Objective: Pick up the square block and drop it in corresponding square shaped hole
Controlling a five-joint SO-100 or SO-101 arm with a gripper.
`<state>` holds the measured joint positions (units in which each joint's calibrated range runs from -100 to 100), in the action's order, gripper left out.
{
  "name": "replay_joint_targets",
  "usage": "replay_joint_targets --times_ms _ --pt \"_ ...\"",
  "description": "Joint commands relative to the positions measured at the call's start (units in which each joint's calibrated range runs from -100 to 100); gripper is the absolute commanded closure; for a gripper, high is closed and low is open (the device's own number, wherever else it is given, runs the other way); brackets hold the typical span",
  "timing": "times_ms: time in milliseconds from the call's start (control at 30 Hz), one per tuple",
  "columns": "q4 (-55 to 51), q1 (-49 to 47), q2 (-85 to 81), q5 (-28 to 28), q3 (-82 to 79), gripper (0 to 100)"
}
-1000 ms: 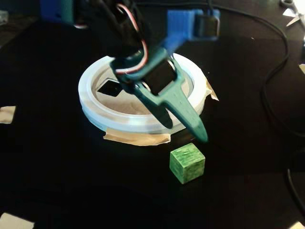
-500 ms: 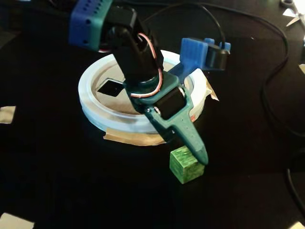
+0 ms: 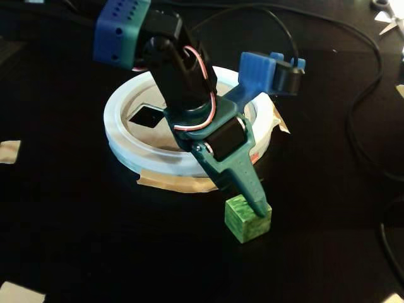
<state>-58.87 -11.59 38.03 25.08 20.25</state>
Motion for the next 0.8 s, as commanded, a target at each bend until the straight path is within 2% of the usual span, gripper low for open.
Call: replay_joint_targets --times_ms 0,367,767 --pt "0.62 -0.9 -0.9 0.44 5.25 51" --pt "0.62 -0.9 1.25 0.44 5.16 50" --pt "0.52 -1.02 0.44 0.44 5.25 52"
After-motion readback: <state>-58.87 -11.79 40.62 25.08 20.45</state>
